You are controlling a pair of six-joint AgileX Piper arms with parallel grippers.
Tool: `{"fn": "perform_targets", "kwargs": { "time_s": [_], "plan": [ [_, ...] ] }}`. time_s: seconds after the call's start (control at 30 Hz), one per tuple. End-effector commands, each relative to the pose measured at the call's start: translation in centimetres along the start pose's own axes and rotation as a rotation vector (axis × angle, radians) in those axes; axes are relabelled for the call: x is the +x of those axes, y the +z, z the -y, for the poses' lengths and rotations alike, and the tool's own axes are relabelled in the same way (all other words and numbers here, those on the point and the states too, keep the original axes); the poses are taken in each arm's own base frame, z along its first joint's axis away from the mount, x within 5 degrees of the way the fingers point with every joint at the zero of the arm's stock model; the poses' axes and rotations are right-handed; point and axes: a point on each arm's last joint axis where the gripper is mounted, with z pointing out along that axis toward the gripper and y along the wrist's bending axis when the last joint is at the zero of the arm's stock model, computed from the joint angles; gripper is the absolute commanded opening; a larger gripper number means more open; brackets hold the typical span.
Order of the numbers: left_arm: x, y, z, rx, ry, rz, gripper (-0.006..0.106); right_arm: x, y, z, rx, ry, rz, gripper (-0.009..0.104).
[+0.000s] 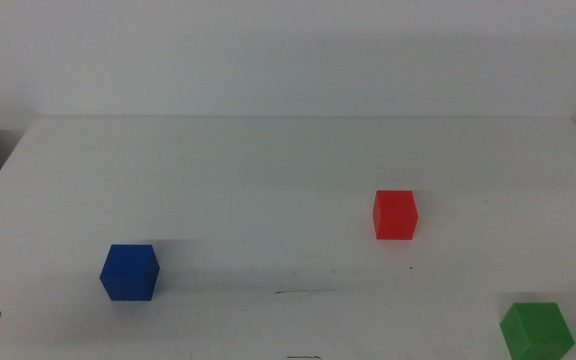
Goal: Stack red cubes first, then green, then blue cubes in a specific spot.
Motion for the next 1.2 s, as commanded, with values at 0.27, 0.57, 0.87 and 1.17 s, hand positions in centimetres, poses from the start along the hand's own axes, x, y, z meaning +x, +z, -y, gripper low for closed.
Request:
{"fn": "perform_targets", "kwargs": {
  "time_s": [0.27, 0.57, 0.87, 1.17],
  "plan": [
    [-0.9, -0.2, 0.0, 0.000, -0.015, 0.103, 0.083, -10.5, 0.5, 0.1, 0.009, -0.015, 0.037, 0.082],
    [-0.9, -0.2, 0.0, 0.000, -0.015, 0.103, 0.083, -17.3, 5.3, 0.1, 0.003, -0.012, -0.202, 0.082],
    [-0.9, -0.2, 0.0, 0.000, -0.015, 0.103, 0.083, -21.9, 10.8, -2.7, -0.143, -0.038, -0.529, 0.082],
    [-0.9, -0.2, 0.0, 0.000, -0.015, 0.103, 0.083, -22.6, 18.0, -7.9, -0.254, 0.020, -0.680, 0.082]
  ]
}}
